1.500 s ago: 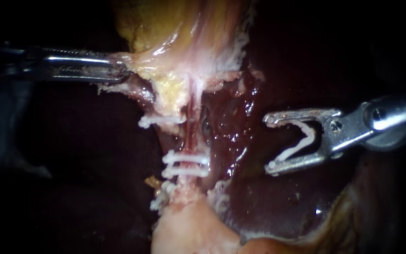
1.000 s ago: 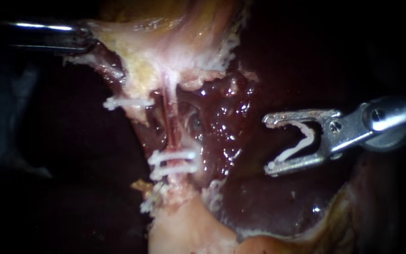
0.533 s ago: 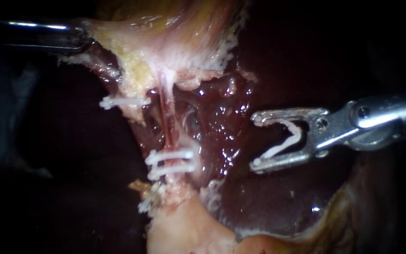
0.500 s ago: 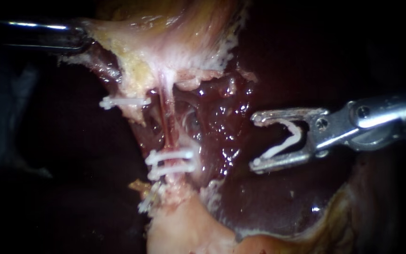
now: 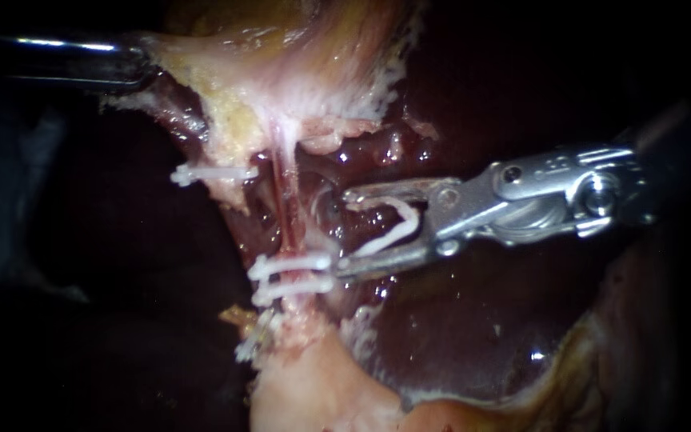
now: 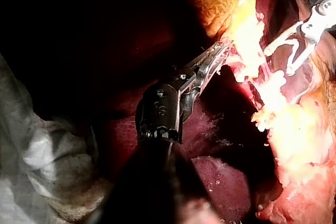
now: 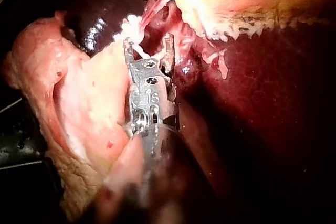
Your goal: Clipping third clip right tube
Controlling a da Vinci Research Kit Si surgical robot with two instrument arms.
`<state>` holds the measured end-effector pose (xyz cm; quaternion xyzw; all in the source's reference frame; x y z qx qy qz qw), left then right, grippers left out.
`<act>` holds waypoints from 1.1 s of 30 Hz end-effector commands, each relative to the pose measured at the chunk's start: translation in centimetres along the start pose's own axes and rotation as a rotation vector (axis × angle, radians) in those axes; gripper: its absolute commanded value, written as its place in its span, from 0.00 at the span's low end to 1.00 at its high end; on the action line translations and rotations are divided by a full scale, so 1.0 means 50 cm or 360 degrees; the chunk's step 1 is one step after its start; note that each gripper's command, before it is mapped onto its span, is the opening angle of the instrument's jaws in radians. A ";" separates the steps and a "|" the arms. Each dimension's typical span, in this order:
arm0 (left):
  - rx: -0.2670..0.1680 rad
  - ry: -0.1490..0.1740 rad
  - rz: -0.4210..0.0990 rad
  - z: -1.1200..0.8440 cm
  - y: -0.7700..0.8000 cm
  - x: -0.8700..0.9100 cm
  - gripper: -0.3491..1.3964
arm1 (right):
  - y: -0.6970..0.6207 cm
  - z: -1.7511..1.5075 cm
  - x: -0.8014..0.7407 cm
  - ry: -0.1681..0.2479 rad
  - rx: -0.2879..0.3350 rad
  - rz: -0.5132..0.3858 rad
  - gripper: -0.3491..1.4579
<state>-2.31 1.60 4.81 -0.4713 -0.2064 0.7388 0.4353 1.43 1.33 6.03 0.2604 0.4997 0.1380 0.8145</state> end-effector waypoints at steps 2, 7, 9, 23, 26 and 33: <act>0.0001 0.0000 0.0000 0.0002 0.0000 -0.0001 0.00 | 0.0009 0.0016 0.0001 0.0031 0.0011 0.0018 0.47; 0.0001 0.0001 0.0001 0.0003 0.0001 -0.0002 0.00 | 0.0030 0.0045 0.0011 0.0122 0.0038 0.0074 0.47; 0.0001 0.0001 0.0001 0.0003 0.0001 -0.0002 0.00 | 0.0038 0.0057 0.0016 0.0167 0.0066 0.0099 0.47; 0.0002 0.0001 0.0001 0.0004 0.0000 -0.0002 0.00 | 0.0062 0.0106 0.0047 0.0468 0.0313 0.0313 0.47; 0.0002 0.0001 0.0001 0.0004 0.0000 -0.0002 0.00 | 0.0061 0.0106 0.0051 0.0505 0.0358 0.0335 0.47; 0.0001 0.0001 0.0001 0.0004 -0.0002 -0.0002 0.00 | 0.0045 0.0094 0.0074 0.0589 0.0428 0.0374 0.47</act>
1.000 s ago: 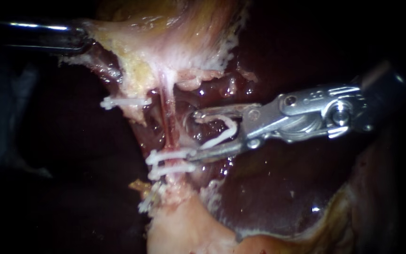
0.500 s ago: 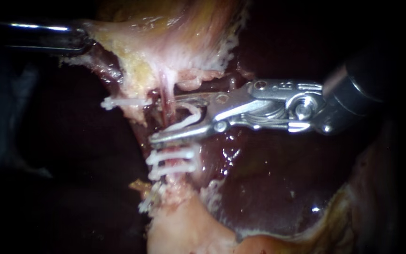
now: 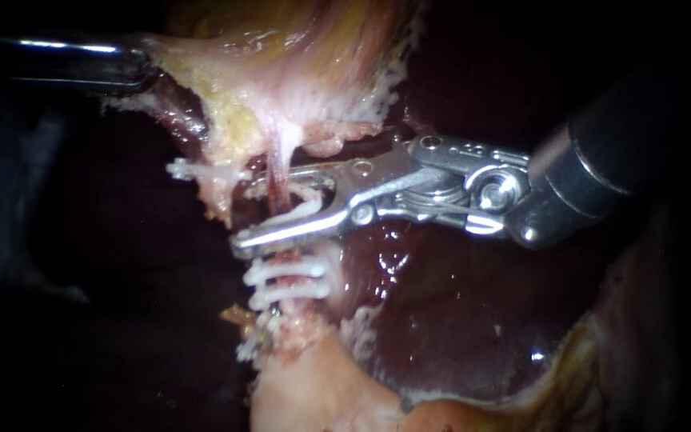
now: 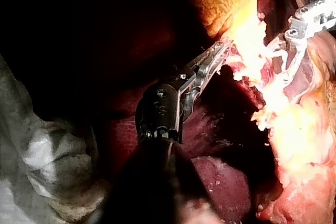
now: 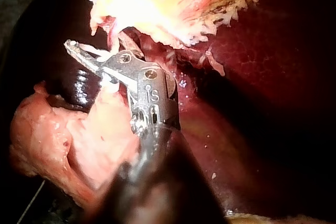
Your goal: Clipping third clip right tube
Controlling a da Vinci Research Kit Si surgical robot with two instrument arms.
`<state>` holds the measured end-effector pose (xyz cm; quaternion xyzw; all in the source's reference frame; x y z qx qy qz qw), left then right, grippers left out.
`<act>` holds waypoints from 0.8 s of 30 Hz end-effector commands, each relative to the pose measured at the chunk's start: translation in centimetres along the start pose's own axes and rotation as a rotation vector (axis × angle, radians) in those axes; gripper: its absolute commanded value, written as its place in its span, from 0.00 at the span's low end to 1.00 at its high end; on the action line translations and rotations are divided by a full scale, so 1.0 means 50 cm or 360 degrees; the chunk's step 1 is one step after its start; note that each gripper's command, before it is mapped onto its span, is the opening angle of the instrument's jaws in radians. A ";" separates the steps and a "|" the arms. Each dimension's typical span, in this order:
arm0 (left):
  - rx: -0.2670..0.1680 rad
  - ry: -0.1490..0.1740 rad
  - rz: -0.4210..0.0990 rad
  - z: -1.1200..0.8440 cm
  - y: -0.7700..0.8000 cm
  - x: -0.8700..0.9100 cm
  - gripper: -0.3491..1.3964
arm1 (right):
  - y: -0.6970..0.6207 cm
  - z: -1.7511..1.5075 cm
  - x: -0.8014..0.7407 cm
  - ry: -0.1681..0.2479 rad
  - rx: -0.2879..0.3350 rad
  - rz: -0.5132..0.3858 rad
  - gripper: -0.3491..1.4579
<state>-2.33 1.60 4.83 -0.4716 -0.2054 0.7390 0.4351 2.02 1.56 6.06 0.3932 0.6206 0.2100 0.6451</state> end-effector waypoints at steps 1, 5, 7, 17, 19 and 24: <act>-0.0001 -0.0001 -0.0001 0.0000 0.0000 0.0000 0.00 | -0.0006 -0.0002 0.0007 0.0010 0.0015 0.0008 0.47; -0.0001 -0.0001 -0.0001 -0.0001 0.0000 -0.0001 0.00 | -0.0034 -0.0006 0.0030 0.0042 0.0081 0.0039 0.46; -0.0001 -0.0001 -0.0001 -0.0001 0.0000 -0.0001 0.00 | -0.0050 -0.0006 0.0042 0.0055 0.0114 0.0050 0.46; -0.0001 -0.0001 -0.0001 -0.0001 0.0000 -0.0001 0.00 | -0.0084 0.0002 0.0069 0.0090 0.0201 0.0092 0.44; -0.0001 -0.0001 -0.0001 -0.0001 0.0000 -0.0001 0.00 | -0.0082 0.0001 0.0069 0.0093 0.0196 0.0129 0.43; -0.0001 -0.0001 -0.0001 -0.0001 0.0000 -0.0001 0.00 | -0.0074 -0.0002 0.0067 0.0100 0.0185 0.0205 0.40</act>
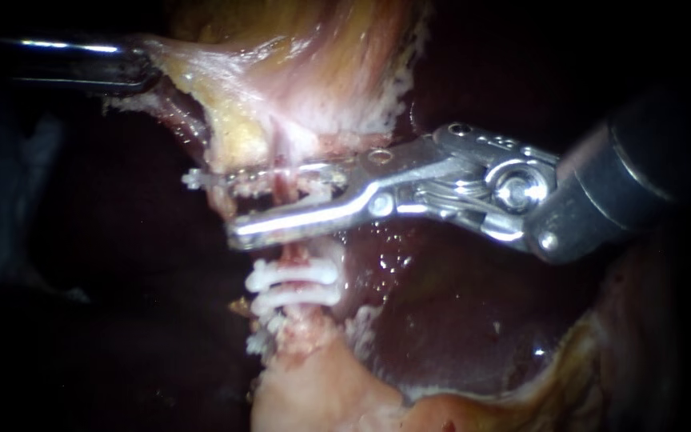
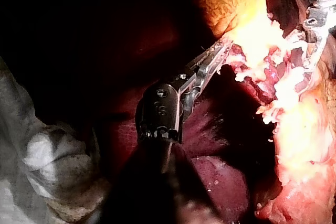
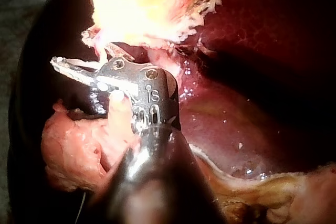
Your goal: Clipping third clip right tube
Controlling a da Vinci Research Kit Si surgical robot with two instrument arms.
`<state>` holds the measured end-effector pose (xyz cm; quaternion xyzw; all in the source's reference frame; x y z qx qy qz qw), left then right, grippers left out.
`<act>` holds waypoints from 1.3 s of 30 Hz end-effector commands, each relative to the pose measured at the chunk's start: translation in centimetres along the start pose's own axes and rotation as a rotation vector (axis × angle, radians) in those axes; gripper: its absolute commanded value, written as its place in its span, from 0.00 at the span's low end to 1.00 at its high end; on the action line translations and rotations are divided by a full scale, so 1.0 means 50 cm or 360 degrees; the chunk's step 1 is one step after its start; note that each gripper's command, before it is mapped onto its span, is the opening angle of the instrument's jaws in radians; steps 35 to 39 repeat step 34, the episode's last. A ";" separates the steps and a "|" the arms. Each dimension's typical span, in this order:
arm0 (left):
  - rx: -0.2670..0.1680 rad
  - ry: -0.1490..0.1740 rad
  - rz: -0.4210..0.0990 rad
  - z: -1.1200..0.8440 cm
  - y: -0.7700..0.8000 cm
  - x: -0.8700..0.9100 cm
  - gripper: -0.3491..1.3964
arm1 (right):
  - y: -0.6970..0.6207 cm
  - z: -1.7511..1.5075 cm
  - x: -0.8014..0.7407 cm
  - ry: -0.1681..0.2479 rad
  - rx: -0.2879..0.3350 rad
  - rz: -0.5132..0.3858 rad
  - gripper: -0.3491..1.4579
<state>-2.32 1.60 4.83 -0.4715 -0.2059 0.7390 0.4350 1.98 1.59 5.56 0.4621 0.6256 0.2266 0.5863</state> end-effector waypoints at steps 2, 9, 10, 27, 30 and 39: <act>0.0000 0.0000 0.0000 0.0000 0.0000 0.0000 0.00 | 0.0003 -0.0004 -0.0001 0.0000 -0.0001 0.0020 0.38; 0.0000 0.0000 0.0000 0.0000 0.0000 0.0000 0.00 | 0.0014 -0.0015 -0.0004 0.0016 -0.0024 0.0084 0.29; 0.0000 0.0000 0.0000 0.0000 0.0000 0.0000 0.00 | 0.0015 -0.0017 -0.0004 0.0016 -0.0024 0.0083 0.27; 0.0001 0.0000 0.0000 0.0002 -0.0001 0.0000 0.00 | 0.0024 -0.0037 -0.0017 0.0006 -0.0048 0.0212 0.00; 0.0001 0.0000 0.0000 0.0002 -0.0001 0.0000 0.00 | 0.0026 -0.0037 -0.0021 0.0005 -0.0048 0.0210 0.00; 0.0001 0.0000 0.0000 0.0002 -0.0001 0.0000 0.00 | 0.0029 -0.0038 -0.0023 0.0005 -0.0049 0.0209 0.00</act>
